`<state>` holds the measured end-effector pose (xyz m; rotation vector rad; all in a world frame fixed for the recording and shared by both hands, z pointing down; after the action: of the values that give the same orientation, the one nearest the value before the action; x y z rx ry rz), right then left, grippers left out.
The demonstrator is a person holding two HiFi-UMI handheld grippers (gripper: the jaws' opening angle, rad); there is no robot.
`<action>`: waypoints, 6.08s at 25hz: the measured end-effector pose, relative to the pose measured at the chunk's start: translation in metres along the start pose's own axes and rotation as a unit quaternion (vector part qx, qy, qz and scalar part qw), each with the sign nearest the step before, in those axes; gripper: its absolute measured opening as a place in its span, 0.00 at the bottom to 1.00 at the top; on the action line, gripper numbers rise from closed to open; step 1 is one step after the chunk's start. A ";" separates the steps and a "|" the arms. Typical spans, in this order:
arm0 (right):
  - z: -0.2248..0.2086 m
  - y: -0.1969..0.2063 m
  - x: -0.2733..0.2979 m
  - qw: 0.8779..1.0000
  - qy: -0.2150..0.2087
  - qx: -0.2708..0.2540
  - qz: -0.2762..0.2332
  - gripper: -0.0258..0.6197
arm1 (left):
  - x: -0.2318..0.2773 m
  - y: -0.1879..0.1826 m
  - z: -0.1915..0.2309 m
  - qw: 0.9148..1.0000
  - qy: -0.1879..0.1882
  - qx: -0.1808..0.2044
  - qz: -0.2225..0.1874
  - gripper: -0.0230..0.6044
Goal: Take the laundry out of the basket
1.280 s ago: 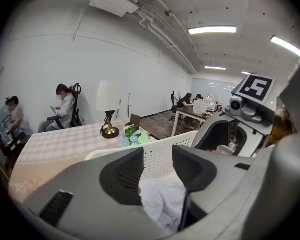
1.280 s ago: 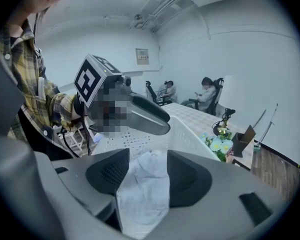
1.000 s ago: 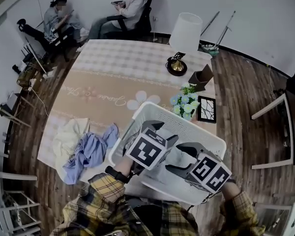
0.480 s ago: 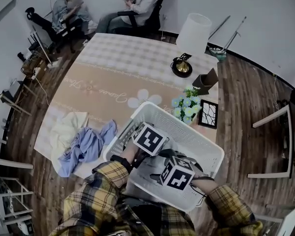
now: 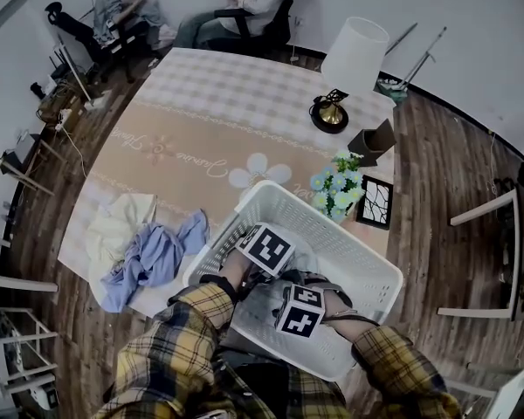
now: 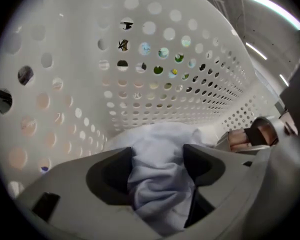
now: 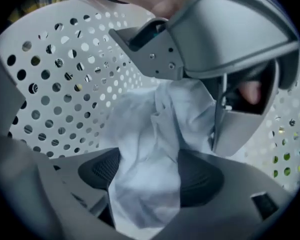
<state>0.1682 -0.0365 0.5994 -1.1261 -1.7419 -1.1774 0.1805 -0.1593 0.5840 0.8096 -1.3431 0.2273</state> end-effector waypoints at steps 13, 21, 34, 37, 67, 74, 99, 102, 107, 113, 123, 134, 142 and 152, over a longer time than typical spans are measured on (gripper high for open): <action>-0.009 0.009 0.003 0.999 0.009 -0.007 0.031 0.21 | 0.008 0.015 -0.002 0.998 0.002 0.047 0.028 0.24; -0.012 0.005 -0.030 0.999 0.008 0.042 -0.014 0.10 | -0.012 0.006 -0.006 0.998 0.022 0.050 0.018 0.18; -0.013 -0.010 -0.147 0.975 0.120 0.101 -0.158 0.09 | -0.102 -0.044 -0.014 0.995 0.018 0.061 -0.074 0.18; -0.003 -0.009 -0.177 0.962 0.147 0.116 -0.197 0.09 | -0.132 -0.053 -0.016 0.992 0.012 0.062 -0.109 0.18; 0.088 -0.132 -0.317 0.823 0.307 0.177 -0.445 0.09 | -0.332 -0.014 0.027 0.953 0.088 0.091 -0.275 0.18; 0.068 -0.201 -0.279 0.829 0.287 0.150 -0.456 0.09 | -0.329 0.025 0.098 0.958 0.058 0.080 -0.269 0.18; 0.005 -0.249 -0.078 0.900 0.088 0.170 -0.393 0.09 | -0.200 0.158 0.187 0.983 -0.025 -0.046 -0.176 0.18; 0.009 -0.238 -0.060 0.901 0.082 0.184 -0.384 0.09 | -0.188 0.170 0.179 0.983 -0.021 -0.059 -0.174 0.19; 0.010 -0.236 -0.046 0.901 0.085 0.192 -0.379 0.10 | -0.179 0.179 0.182 0.981 -0.016 -0.074 -0.178 0.20; 0.012 -0.238 -0.049 0.906 0.100 0.190 -0.366 0.17 | -0.180 0.181 0.194 0.979 -0.018 -0.093 -0.182 0.27; 0.027 -0.225 -0.080 0.934 0.112 0.142 -0.308 0.29 | -0.221 0.168 0.221 0.962 -0.075 -0.121 -0.233 0.35; 0.037 -0.215 -0.178 0.909 0.141 0.096 -0.380 0.29 | -0.293 0.097 0.180 0.929 -0.054 -0.125 -0.344 0.35; 0.047 -0.180 -0.261 0.834 0.208 0.101 -0.501 0.27 | -0.323 0.024 0.099 0.901 0.030 -0.091 -0.422 0.35; 0.073 -0.087 -0.332 0.745 0.307 0.131 -0.578 0.08 | -0.346 -0.052 -0.002 0.862 0.074 -0.046 -0.499 0.10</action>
<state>0.1931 -0.0695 0.2510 0.6843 -1.8960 -1.6137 0.1255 -0.0925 0.2447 1.2724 -0.6452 -0.5836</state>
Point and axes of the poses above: the fingertips, and each gripper's own axes: x forward along the fingers, z to its left, y out of its underside, the point moved 1 cm from there along -x, backward along the fingers, and after that the axes turned 15 degrees about -y, right-handed, at the moved point
